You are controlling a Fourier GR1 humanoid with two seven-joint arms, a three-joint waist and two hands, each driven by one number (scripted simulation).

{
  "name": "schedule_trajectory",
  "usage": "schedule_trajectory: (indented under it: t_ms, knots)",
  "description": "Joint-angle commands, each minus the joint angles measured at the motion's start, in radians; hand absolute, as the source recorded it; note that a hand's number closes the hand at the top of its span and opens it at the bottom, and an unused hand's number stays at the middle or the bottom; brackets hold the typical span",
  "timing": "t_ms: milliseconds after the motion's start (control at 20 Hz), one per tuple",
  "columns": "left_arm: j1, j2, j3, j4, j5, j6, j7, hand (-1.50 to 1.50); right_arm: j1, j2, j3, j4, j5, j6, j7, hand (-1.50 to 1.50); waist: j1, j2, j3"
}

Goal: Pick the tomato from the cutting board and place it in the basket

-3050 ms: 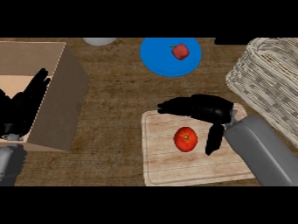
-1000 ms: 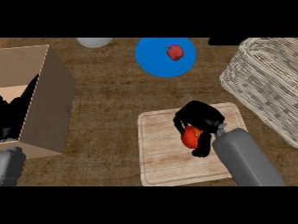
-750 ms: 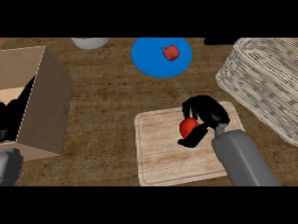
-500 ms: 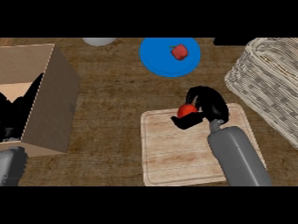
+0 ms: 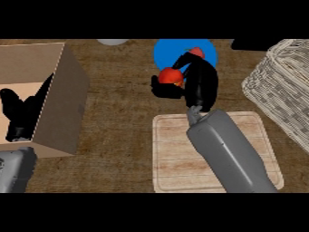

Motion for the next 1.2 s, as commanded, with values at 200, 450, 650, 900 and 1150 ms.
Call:
schedule_trajectory:
  t_ms: [200,450,650,900,1150]
  knots:
    - [0.058,-0.006,0.007,0.009,-0.011,0.004,-0.047,0.00,-0.349,0.002,0.059,0.036,0.250,0.003,0.523,1.50,-0.029,-0.004,-0.002]
    - [0.048,0.003,0.027,0.003,-0.017,0.022,-0.043,0.00,-0.423,0.001,0.009,0.093,0.331,0.085,0.560,1.50,-0.046,0.001,0.000]
    - [0.019,0.007,0.029,-0.009,0.009,-0.003,-0.004,0.00,-0.513,0.001,-0.098,0.157,0.380,0.102,0.549,1.50,-0.048,0.003,0.000]
    - [0.032,0.009,0.019,-0.044,-0.009,0.009,0.022,0.00,-0.609,-0.065,-0.220,0.259,0.400,0.100,0.493,1.50,-0.036,0.005,0.001]
    - [0.010,0.000,0.033,-0.022,-0.008,0.024,0.017,0.00,-0.610,-0.158,-0.270,0.316,0.457,0.188,0.480,1.50,-0.051,0.004,0.001]
